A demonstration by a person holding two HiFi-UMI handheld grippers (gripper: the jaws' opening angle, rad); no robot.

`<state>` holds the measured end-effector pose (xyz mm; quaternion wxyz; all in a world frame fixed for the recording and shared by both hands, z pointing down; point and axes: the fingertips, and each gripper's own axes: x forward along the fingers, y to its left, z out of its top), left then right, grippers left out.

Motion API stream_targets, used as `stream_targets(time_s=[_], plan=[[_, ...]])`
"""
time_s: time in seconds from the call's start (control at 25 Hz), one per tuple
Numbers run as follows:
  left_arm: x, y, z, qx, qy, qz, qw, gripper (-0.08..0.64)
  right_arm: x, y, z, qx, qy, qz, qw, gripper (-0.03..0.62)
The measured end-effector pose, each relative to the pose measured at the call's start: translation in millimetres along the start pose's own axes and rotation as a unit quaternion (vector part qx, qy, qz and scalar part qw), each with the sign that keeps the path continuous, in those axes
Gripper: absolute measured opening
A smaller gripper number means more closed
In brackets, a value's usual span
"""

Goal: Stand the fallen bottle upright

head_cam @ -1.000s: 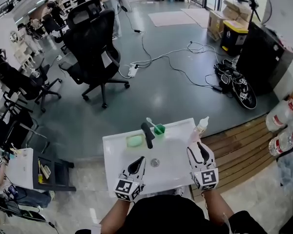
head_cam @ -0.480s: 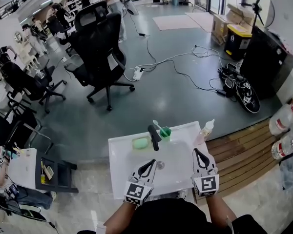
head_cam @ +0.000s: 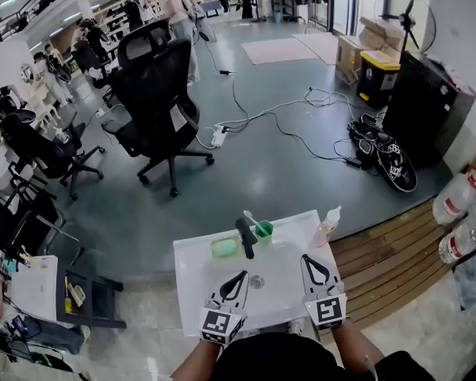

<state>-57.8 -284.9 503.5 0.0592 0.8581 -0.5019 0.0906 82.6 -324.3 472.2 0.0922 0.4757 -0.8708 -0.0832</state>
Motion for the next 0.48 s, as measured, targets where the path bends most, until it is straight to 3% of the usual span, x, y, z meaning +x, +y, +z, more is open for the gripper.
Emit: stream_targets(time_s=[0.48], plan=[[5, 4, 13, 0.002, -0.01, 0.007, 0.9999, 0.018, 7, -9, 15, -0.016, -0.03, 0.0, 0.999, 0.011]])
